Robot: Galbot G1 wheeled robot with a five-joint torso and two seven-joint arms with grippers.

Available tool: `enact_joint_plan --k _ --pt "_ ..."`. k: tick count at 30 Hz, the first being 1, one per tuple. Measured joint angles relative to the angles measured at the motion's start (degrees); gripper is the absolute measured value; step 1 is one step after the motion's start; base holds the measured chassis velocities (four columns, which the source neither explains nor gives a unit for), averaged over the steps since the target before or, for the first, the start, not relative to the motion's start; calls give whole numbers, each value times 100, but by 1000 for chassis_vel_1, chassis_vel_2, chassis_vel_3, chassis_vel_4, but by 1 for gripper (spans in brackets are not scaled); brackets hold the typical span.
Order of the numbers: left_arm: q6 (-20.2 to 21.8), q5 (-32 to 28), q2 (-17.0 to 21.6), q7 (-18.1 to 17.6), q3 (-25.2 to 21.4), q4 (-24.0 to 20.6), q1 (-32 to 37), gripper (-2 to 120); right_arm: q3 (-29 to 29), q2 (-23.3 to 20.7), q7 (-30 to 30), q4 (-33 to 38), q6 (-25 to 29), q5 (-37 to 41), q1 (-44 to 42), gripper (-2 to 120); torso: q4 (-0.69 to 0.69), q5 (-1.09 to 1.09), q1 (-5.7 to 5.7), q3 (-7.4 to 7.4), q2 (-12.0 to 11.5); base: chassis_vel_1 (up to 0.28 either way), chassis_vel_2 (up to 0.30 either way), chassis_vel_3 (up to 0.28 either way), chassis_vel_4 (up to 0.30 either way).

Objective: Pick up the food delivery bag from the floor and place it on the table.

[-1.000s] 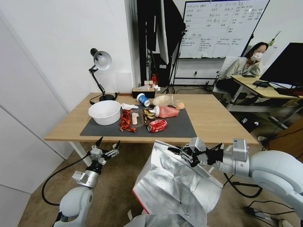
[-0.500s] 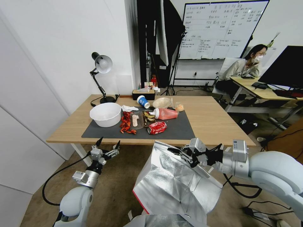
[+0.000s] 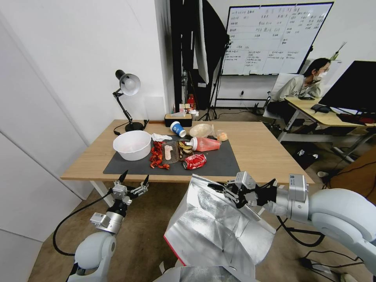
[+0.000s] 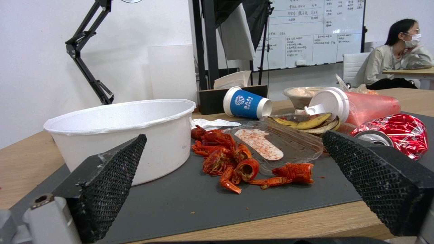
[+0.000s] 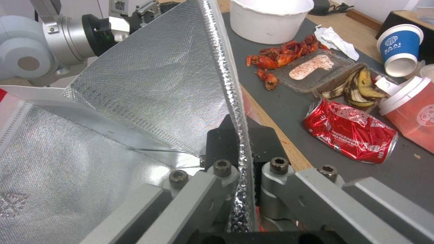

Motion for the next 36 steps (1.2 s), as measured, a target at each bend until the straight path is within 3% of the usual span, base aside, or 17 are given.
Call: enact_joint_plan --k 15,34,36 --pt "-77 -46 24 -2 13 9 -9 100 21 -15 52 5 72 19 5 0 1 -1 -8 -6 -10 0 0 0 0" --pt "-78 -35 22 -15 40 73 -43 100 -23 114 870 5 721 1410 410 0 0 0 -12 -9 -16 0 0 0 0" --pt "-81 -24 27 -15 41 105 -59 100 -24 201 1289 15 941 1844 621 0 1 -1 -12 -9 -16 0 0 0 0"
